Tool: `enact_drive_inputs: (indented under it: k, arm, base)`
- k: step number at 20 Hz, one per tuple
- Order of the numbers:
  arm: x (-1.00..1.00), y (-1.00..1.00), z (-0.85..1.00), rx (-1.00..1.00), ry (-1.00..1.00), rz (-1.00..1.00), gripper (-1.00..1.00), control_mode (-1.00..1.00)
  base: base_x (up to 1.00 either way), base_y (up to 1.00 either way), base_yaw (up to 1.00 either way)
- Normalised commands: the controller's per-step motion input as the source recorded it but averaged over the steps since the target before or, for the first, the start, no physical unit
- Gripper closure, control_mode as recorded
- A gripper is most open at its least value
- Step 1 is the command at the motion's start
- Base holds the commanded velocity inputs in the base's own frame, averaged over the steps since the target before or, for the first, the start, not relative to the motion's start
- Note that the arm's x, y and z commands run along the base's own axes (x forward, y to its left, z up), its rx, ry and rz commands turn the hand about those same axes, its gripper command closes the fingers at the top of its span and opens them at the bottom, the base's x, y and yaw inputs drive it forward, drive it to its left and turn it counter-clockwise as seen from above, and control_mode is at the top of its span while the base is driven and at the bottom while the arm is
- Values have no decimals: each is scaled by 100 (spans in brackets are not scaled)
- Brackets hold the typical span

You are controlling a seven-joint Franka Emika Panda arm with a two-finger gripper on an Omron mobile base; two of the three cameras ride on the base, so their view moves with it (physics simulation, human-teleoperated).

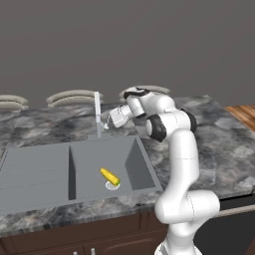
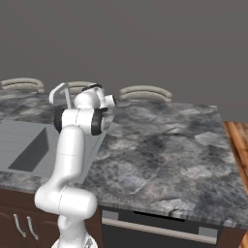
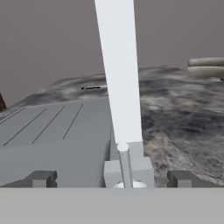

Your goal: Turn on the sink faucet. Then move the corn from the counter to the sink. Turn off the sink. Move the vegetable from the sink to the pot next to the stove. Finally move the pot to the rear center burner.

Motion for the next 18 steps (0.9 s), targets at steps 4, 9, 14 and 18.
enact_drive_inputs:
  k: [4, 9, 14, 18]
  arm:
    - [-1, -79, -5, 3, 0, -3, -100, -100]
    - [-31, -80, 4, 7, 0, -7, -100, -100]
    - [-91, -21, 29, 4, 0, -16, -100, -100]
    - [-87, 0, 55, 0, 0, -20, -100, -100]
  base:
    - [0, 0, 0]
    - [0, 0, 0]
    - [0, 0, 0]
    - [0, 0, 0]
